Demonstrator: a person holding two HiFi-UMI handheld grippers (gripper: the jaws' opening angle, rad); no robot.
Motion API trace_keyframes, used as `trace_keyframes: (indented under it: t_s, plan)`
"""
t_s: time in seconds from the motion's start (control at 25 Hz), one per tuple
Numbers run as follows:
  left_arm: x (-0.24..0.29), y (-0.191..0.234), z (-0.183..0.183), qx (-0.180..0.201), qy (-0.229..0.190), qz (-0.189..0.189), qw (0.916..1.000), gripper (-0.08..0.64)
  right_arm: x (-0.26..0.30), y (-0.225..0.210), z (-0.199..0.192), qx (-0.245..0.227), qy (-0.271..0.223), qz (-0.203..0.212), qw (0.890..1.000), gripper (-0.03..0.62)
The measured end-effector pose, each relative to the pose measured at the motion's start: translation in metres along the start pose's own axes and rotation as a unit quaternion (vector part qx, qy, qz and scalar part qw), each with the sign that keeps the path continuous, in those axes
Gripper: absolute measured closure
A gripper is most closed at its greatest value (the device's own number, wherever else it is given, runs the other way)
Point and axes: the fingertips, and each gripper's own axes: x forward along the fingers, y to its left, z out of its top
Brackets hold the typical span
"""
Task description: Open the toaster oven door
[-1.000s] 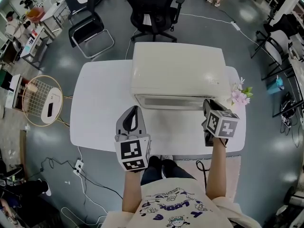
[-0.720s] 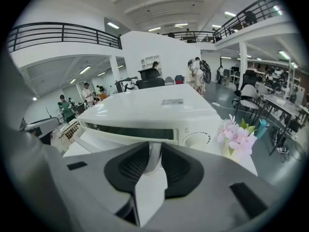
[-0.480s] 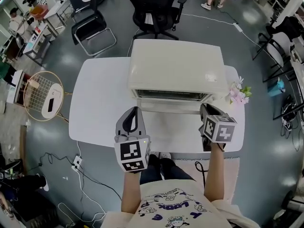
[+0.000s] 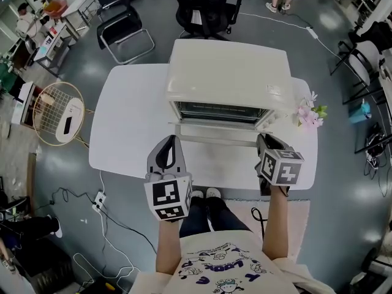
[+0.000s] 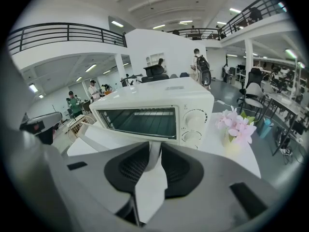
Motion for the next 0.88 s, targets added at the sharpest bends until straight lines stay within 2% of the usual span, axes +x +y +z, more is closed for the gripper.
trace_keyframes:
  t_s: [0.64,0.88]
  plan:
    - [-0.039,0.003,-0.027,0.008,0.015,-0.025,0.9995,0.557,-0.012,0.004,-0.063,0.028,0.017,-0.020,0.999,0.525]
    - [-0.051,0.003,-0.032,0.008,0.017,-0.034,0.9993,0.557,-0.014,0.007,-0.083,0.030,0.003,-0.025,0.999,0.526]
